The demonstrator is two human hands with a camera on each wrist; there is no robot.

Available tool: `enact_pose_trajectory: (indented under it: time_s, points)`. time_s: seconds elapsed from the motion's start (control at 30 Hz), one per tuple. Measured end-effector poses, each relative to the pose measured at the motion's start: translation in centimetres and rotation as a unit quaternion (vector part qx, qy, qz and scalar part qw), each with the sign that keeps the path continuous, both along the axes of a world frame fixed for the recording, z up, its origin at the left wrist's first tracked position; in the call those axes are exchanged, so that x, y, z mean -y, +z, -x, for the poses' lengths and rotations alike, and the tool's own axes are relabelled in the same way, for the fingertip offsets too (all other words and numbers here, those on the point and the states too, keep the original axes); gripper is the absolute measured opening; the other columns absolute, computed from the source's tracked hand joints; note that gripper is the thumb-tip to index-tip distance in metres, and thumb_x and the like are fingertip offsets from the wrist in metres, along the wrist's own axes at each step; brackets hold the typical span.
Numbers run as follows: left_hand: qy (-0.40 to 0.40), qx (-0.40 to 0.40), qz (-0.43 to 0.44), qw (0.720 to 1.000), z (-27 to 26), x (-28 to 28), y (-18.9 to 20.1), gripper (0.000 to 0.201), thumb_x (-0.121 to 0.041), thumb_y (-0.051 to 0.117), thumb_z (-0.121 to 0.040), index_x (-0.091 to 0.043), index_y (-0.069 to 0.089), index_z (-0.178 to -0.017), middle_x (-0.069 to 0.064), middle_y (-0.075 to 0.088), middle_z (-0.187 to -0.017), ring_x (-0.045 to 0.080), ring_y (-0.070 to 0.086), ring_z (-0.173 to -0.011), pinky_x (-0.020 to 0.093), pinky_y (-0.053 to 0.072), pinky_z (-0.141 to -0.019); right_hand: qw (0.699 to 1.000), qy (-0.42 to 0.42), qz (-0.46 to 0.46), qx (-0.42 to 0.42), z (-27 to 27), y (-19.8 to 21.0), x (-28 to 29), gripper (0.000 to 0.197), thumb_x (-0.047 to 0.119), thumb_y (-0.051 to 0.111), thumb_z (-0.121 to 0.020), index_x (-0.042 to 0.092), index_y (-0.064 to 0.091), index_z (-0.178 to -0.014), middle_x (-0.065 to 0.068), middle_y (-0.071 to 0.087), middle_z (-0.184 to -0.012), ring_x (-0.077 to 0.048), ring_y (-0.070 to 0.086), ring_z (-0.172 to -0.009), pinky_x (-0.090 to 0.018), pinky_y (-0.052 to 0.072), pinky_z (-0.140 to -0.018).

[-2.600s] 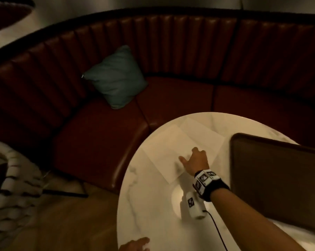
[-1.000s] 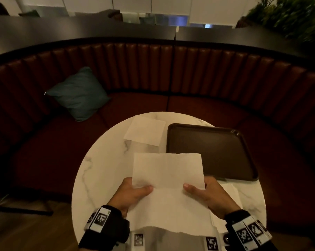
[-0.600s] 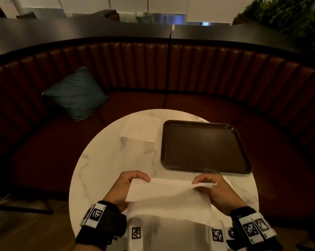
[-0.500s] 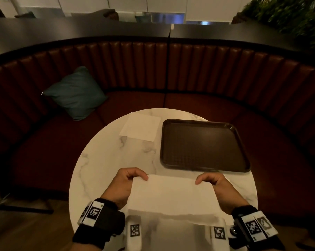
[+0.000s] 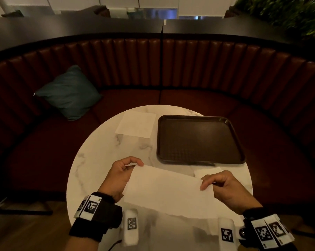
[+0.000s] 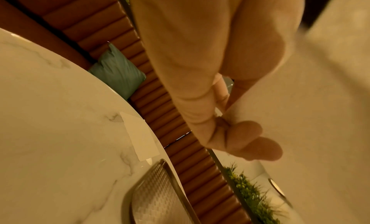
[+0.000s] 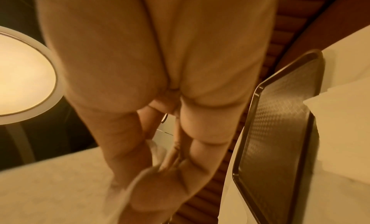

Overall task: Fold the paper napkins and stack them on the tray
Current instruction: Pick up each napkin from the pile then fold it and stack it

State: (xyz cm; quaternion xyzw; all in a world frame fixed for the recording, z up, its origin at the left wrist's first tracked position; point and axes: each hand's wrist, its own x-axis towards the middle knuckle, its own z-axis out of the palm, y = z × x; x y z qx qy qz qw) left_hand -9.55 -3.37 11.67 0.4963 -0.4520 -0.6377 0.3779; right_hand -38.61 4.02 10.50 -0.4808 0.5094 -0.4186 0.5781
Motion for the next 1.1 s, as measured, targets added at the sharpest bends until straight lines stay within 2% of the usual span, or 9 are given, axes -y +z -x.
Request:
enact_pose_trajectory:
  time_s: [0.13, 0.27, 0.43, 0.53, 0.63, 0.73, 0.83, 0.93, 1.1]
  points:
    - [-0.029, -0.006, -0.011, 0.999, 1.0, 0.0, -0.2, 0.021, 0.008, 0.047, -0.088, -0.007, 0.061, -0.082, 0.013, 0.068, -0.069, 0.019, 0.06, -0.053, 0.023, 0.048, -0.048, 1.0, 0.001, 0.016, -0.011, 0.2, 0.2, -1.0, 0.009, 0.01, 0.073, -0.067, 0.003, 0.075, -0.071, -0.017, 0.071, -0.087, -0.037, 0.067, -0.086, -0.038, 0.056, -0.074]
    - [-0.042, -0.038, -0.03, 0.998, 1.9, 0.2, -0.6, 0.019, 0.004, 0.042, -0.091, -0.005, 0.059, -0.087, 0.01, 0.061, -0.065, 0.017, 0.057, -0.051, 0.023, 0.047, -0.047, 0.999, -0.003, 0.019, -0.029, 0.6, 0.1, -1.6, 0.026, -0.02, 0.057, -0.078, -0.001, 0.075, -0.074, -0.012, 0.071, -0.084, -0.03, 0.068, -0.085, -0.038, 0.057, -0.076]
    - [-0.056, -0.052, -0.049, 0.996, 2.8, 0.6, -1.6, 0.021, -0.003, 0.039, -0.094, -0.006, 0.059, -0.088, 0.012, 0.056, -0.071, 0.02, 0.054, -0.058, 0.025, 0.045, -0.054, 1.0, -0.011, -0.002, -0.024, 1.1, -0.2, -2.3, 0.039, -0.027, 0.05, -0.073, 0.001, 0.076, -0.072, -0.003, 0.07, -0.081, -0.02, 0.067, -0.083, -0.03, 0.056, -0.073]
    - [-0.057, -0.078, -0.066, 0.993, 3.4, 0.6, -1.9, 0.021, -0.001, 0.037, -0.093, -0.008, 0.057, -0.089, 0.01, 0.055, -0.069, 0.019, 0.055, -0.055, 0.022, 0.045, -0.049, 1.0, -0.021, -0.01, 0.006, 1.3, -0.5, -2.9, 0.014, 0.002, 0.064, -0.065, 0.004, 0.077, -0.072, -0.003, 0.069, -0.082, -0.021, 0.066, -0.086, -0.03, 0.055, -0.072]
    - [-0.052, -0.072, -0.083, 0.993, 4.4, 0.8, -1.9, 0.022, -0.001, 0.037, -0.09, -0.008, 0.056, -0.08, 0.012, 0.053, -0.072, 0.022, 0.055, -0.059, 0.024, 0.046, -0.049, 0.996, -0.046, -0.031, 0.072, 1.5, -0.9, -3.5, 0.025, 0.022, 0.079, -0.056, 0.001, 0.075, -0.069, 0.0, 0.067, -0.073, -0.015, 0.067, -0.078, -0.027, 0.056, -0.069]
    - [-0.032, -0.104, -0.147, 0.983, 5.4, 1.1, -1.4, 0.026, -0.016, 0.04, -0.085, -0.007, 0.06, -0.071, 0.013, 0.058, -0.073, 0.026, 0.055, -0.066, 0.03, 0.044, -0.061, 0.994, -0.082, -0.025, 0.061, 1.5, -1.3, -3.8, 0.045, 0.038, 0.088, -0.051, -0.001, 0.074, -0.069, 0.0, 0.067, -0.072, -0.014, 0.066, -0.072, -0.023, 0.055, -0.064]
    - [-0.053, -0.123, -0.15, 0.98, 5.9, 1.3, -1.1, 0.03, -0.031, 0.05, -0.083, -0.008, 0.063, -0.068, 0.01, 0.062, -0.071, 0.024, 0.058, -0.067, 0.031, 0.046, -0.064, 0.993, -0.113, -0.023, 0.017, 1.4, -1.7, -4.1, 0.014, 0.017, 0.079, -0.059, 0.006, 0.076, -0.068, 0.003, 0.067, -0.072, -0.015, 0.064, -0.07, -0.022, 0.053, -0.061]
    - [-0.087, -0.022, -0.074, 0.993, 5.8, 1.3, -1.7, 0.008, -0.01, 0.069, -0.077, -0.012, 0.06, -0.077, 0.012, 0.063, -0.081, 0.026, 0.061, -0.074, 0.031, 0.053, -0.062, 0.993, -0.114, -0.029, 0.007, 1.4, -1.8, -4.1, 0.008, -0.004, 0.073, -0.067, -0.002, 0.074, -0.074, 0.0, 0.068, -0.075, -0.017, 0.065, -0.071, -0.023, 0.055, -0.064]
    - [-0.081, 0.012, -0.018, 0.996, 5.0, 1.7, -2.4, 0.017, 0.007, 0.064, -0.078, -0.01, 0.061, -0.076, 0.009, 0.068, -0.077, 0.022, 0.064, -0.072, 0.028, 0.056, -0.065, 0.992, -0.121, -0.021, -0.023, 1.3, -1.7, -4.0, 0.011, -0.011, 0.071, -0.071, -0.002, 0.073, -0.077, -0.002, 0.068, -0.079, -0.013, 0.063, -0.069, -0.019, 0.052, -0.067]
